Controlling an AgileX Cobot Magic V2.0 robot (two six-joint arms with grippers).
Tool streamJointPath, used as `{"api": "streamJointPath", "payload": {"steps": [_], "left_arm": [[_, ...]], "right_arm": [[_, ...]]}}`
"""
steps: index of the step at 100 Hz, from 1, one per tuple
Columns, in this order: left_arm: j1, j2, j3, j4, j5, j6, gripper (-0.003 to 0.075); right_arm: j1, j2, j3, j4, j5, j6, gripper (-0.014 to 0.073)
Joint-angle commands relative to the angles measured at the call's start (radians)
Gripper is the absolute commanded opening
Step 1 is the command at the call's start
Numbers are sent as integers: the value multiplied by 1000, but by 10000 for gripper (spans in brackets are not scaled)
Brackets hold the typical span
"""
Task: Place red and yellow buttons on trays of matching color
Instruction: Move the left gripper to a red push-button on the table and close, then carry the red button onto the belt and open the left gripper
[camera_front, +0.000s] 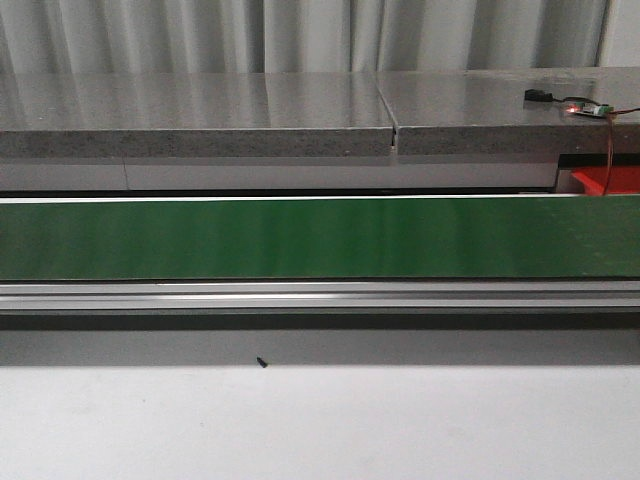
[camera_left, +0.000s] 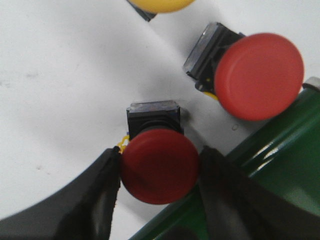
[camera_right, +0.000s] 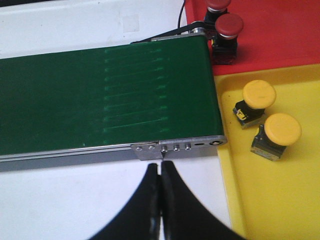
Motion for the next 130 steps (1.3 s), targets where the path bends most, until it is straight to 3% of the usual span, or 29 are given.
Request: {"api": "streamJointPath", "payload": {"steps": [1,24,61,95,130], "left_arm": [[-4,-40,-23,-22,-3,-12,272],[-4,-39,-23,-25,-27,-4,179],[-4,-164,-23,41,-12,65,179],[-6,-316,-23,13,6,100,179],[-124,-376,-23,4,26,125,179]], "right_arm": [[1,-6,-35,-8,-55,-1,-67],[1,-6,-35,-8,-55,-1,-67],[1,-6,-35,-8,-55,-1,-67],[1,-6,-35,-8,-55,-1,-67],[1,-6,-35,-8,-55,-1,-67]]}}
